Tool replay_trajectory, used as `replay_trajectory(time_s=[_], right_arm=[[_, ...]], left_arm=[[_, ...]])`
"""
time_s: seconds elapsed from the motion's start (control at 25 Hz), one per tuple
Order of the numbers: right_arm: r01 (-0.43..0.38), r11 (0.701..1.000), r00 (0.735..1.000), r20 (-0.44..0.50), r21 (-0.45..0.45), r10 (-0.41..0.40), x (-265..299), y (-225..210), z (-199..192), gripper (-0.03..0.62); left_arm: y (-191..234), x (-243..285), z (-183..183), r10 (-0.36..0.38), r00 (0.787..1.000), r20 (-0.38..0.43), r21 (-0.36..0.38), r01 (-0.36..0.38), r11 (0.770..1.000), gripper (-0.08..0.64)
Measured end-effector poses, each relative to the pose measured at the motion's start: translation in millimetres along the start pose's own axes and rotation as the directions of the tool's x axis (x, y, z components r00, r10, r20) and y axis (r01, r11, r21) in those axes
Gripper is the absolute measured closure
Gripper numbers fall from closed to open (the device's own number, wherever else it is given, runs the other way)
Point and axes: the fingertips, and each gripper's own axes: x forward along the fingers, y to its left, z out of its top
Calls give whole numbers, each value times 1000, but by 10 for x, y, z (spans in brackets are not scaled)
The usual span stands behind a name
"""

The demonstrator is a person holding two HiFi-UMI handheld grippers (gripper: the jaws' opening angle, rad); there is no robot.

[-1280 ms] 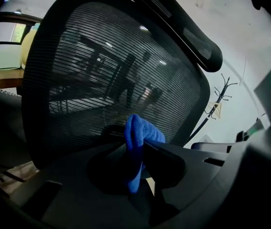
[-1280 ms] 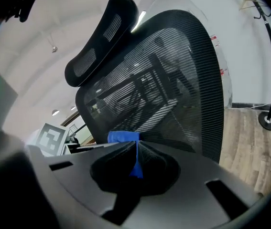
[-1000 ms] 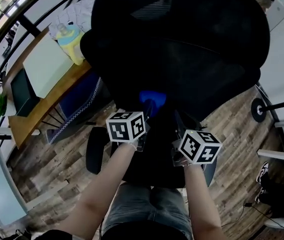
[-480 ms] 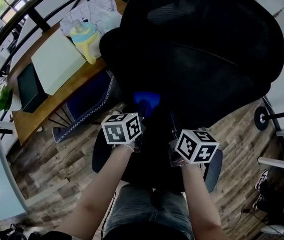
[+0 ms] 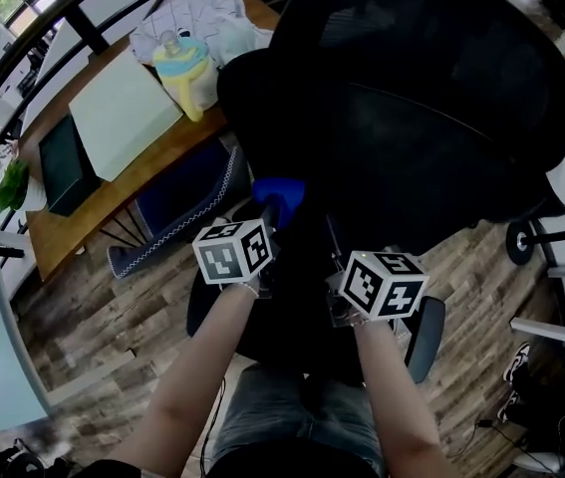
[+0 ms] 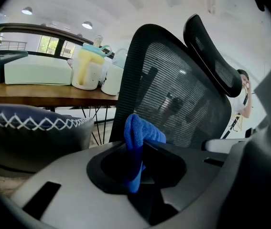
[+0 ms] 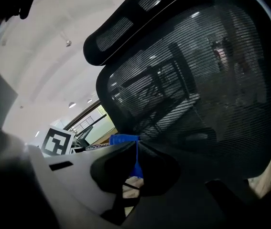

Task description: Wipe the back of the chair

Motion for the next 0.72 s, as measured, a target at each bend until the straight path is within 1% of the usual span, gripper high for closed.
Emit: replay_trajectory(time_s=[0.12,0.4,0.52,0.72], right_arm=[[-11,1000,1000,-5,-8,11,11,72,-11,561],[-24,1000,1000,-4,-12,24,-21,175,-26,561],[-25,999,1000,3,-23,25,-84,189,-4,561],[-21,999,999,24,-43,22,-303,178,88,561]], left_arm=[[74,-71,24,24,1000,12,-8,-23,1000,465],[163,-230,26,45,999,27,-25,-44,999,465],[136,-319,44,34,999,38,-20,-33,999,466],[-46,-560,76,-17,998,59,-3,17,1000,465]])
